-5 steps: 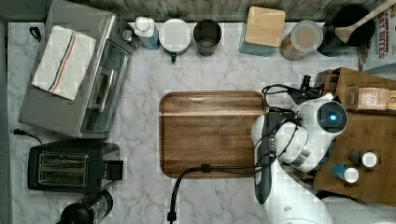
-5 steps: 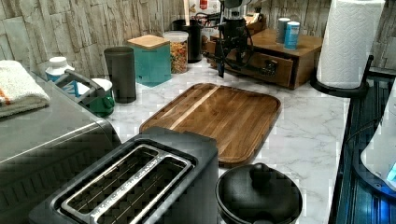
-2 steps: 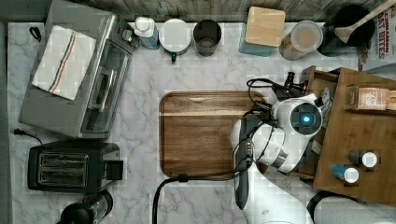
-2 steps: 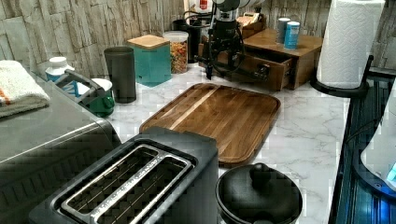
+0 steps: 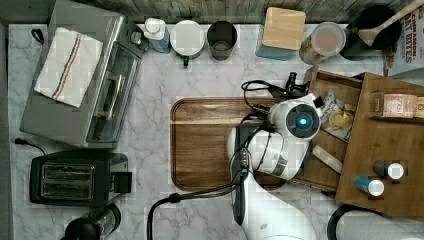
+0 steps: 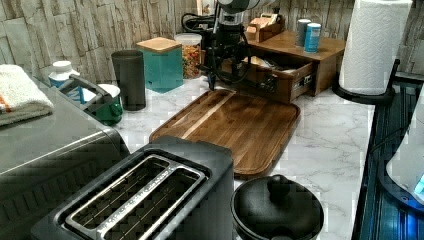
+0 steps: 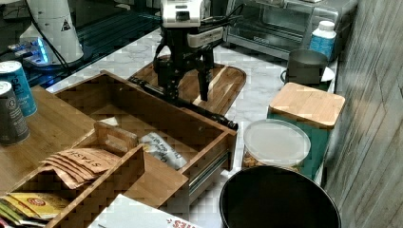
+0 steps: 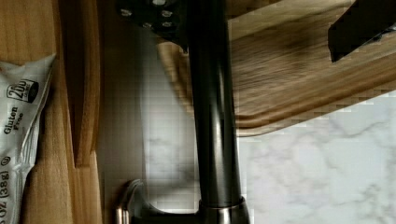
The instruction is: Open the drawer.
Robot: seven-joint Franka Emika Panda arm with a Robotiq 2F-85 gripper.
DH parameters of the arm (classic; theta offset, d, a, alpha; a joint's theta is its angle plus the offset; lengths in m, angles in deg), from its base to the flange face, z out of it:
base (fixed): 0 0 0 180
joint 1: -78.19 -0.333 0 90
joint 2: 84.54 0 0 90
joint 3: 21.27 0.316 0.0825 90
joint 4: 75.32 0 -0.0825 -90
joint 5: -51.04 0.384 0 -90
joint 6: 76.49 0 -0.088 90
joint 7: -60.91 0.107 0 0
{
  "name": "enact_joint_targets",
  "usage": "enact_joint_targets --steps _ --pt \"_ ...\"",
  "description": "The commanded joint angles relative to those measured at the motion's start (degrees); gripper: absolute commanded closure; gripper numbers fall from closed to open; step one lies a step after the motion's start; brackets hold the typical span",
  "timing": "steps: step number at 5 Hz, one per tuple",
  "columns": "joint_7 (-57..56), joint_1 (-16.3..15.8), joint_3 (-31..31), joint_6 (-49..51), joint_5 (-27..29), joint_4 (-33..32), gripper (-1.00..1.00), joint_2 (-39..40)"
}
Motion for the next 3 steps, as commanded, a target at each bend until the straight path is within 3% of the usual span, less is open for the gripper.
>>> enact_joint_targets --steps 1,2,3 --pt "14.1 -3.1 15.1 -2.9 -6.0 1.5 -1.0 -0.5" --pt "11.3 -7.4 11.7 -2.3 -1.5 2.7 -1.0 -0.3" --pt "11.4 -7.3 12.8 -1.5 -1.7 3.7 -1.0 -0.3"
